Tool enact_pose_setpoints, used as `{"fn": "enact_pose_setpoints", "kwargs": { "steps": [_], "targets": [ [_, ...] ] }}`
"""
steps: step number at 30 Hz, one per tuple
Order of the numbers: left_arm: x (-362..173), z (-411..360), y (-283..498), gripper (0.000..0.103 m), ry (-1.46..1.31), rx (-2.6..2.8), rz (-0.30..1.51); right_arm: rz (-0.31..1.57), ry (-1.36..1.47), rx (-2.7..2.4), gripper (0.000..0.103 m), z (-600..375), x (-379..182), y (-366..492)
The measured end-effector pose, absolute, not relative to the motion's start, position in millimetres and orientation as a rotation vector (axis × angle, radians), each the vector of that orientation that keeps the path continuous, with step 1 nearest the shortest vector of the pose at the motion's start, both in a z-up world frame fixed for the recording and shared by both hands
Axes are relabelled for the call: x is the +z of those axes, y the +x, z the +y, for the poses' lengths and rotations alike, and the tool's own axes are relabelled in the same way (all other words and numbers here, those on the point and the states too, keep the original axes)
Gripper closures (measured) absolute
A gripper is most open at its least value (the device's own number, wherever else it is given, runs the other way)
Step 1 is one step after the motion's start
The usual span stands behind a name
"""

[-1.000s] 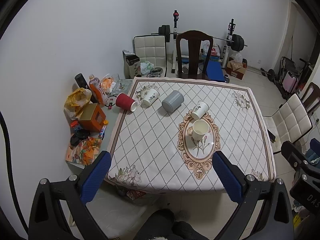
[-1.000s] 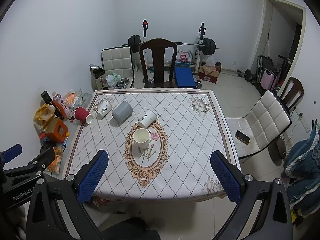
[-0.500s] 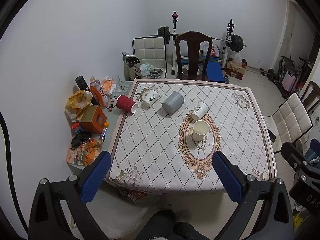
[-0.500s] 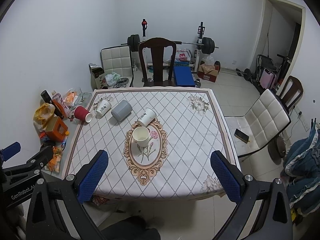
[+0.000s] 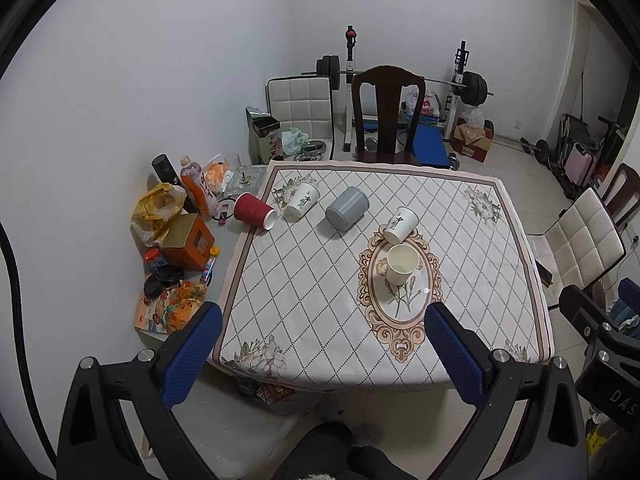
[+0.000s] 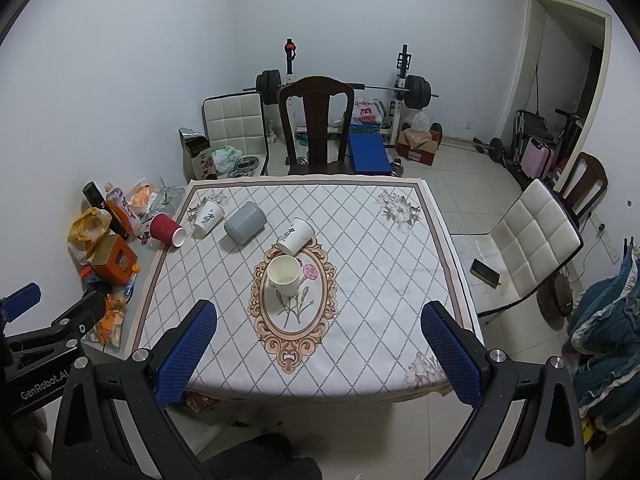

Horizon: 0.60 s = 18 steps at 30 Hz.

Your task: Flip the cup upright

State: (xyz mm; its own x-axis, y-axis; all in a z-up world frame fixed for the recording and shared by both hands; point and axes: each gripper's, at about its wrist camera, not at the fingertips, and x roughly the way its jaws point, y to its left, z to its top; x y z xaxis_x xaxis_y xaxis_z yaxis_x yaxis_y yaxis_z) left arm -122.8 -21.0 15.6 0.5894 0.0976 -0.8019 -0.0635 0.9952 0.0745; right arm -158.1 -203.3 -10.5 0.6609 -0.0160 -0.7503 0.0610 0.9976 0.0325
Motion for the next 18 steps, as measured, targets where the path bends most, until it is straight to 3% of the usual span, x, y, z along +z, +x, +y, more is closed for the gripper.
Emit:
{"fn": "enact_pose_setpoints", "kwargs": {
  "steps": [18],
  "targets": [
    [20, -16, -121, 0.0, 0.043, 0.09, 0.933, 0.852, 0.044, -0.024, 0.0, -190, -5, -155]
  ]
}}
